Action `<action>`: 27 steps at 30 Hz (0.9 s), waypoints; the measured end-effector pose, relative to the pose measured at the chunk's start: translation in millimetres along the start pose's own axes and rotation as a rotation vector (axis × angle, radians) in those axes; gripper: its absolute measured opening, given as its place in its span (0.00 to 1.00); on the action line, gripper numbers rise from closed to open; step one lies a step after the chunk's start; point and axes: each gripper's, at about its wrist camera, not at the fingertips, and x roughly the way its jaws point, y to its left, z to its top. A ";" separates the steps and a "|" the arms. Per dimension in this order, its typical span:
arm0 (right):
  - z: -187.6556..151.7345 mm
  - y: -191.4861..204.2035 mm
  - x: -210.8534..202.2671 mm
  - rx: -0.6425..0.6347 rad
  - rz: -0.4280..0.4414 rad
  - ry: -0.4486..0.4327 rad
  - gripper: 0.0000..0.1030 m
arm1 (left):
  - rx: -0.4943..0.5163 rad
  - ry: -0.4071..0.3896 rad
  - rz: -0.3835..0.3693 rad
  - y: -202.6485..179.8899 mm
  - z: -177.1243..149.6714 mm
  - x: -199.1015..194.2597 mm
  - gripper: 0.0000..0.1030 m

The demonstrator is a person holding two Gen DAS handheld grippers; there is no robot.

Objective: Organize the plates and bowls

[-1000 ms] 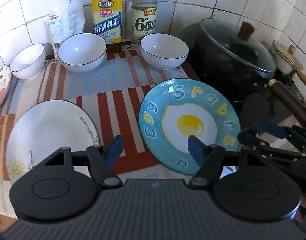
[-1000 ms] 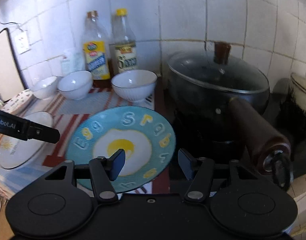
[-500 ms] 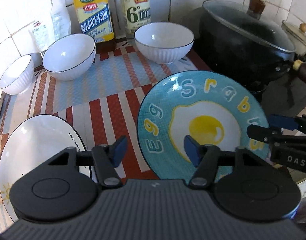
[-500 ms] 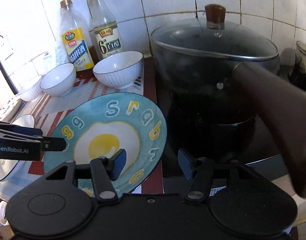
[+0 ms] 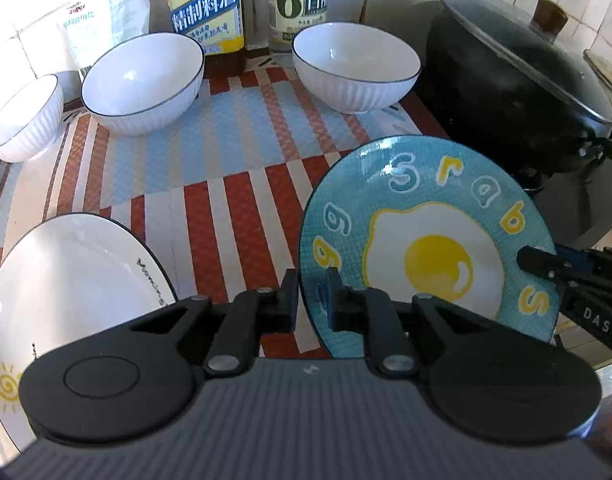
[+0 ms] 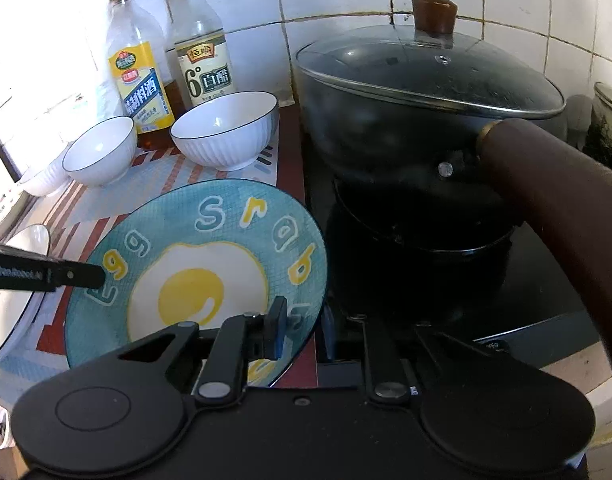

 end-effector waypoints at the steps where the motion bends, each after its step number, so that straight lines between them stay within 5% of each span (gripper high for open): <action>1: -0.1 -0.3 0.2 0.003 -0.001 0.000 0.22 | -0.010 0.003 0.002 -0.6 0.4 1.5 0.15; 8: 6.4 0.8 6.3 0.016 0.001 0.047 0.27 | -0.060 0.011 -0.015 -0.2 2.1 8.5 0.22; 15: 13.6 5.9 -2.5 0.003 0.002 0.066 0.20 | -0.129 0.054 -0.019 11.1 8.4 9.0 0.21; 27: 31.4 20.2 -35.4 -0.018 0.082 0.068 0.17 | -0.121 -0.001 0.005 18.3 -4.4 -38.6 0.21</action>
